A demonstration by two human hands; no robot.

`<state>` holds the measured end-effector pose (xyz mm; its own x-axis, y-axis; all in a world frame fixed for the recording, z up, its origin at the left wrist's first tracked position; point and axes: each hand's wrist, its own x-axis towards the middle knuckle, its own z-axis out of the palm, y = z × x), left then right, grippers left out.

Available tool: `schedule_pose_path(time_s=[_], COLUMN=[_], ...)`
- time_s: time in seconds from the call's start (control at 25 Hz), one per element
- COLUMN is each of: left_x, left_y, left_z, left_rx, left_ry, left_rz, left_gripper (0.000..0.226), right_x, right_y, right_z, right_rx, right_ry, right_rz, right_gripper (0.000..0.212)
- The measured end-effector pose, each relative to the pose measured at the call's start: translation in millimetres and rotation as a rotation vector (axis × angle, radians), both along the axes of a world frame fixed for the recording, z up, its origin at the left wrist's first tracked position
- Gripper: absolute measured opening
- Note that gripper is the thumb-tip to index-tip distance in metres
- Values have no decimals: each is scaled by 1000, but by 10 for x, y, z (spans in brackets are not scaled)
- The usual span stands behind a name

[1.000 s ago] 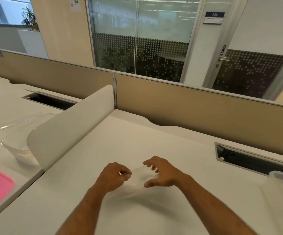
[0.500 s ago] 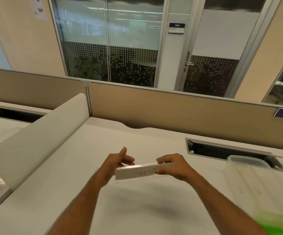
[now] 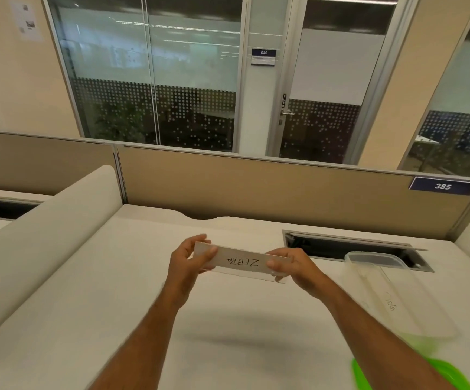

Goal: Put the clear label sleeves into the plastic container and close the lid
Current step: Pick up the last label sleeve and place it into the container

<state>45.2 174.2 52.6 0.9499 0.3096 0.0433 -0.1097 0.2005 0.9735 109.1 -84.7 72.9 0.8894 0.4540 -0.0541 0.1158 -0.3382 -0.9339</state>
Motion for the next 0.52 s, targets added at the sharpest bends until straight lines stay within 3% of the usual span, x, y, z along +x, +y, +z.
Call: schedule_pose_path(time_s=[0.12, 0.2, 0.36, 0.52], left_x=[58, 73, 46, 3], left_y=[-195, -346, -663, -906], left_z=[79, 120, 161, 151], left_rx=[-104, -123, -99, 134], left_ry=[20, 36, 92, 154], left_rz=[58, 35, 2, -102], left_gripper=[96, 108, 97, 76], right_x=[-27, -71, -188, -291], right_y=[-19, 12, 145, 354], right_z=[-59, -109, -144, -181], right_rx=[-12, -37, -9, 88], right_ry=[96, 144, 203, 141], right_rz=[15, 16, 27, 22], right_gripper=[78, 81, 77, 73])
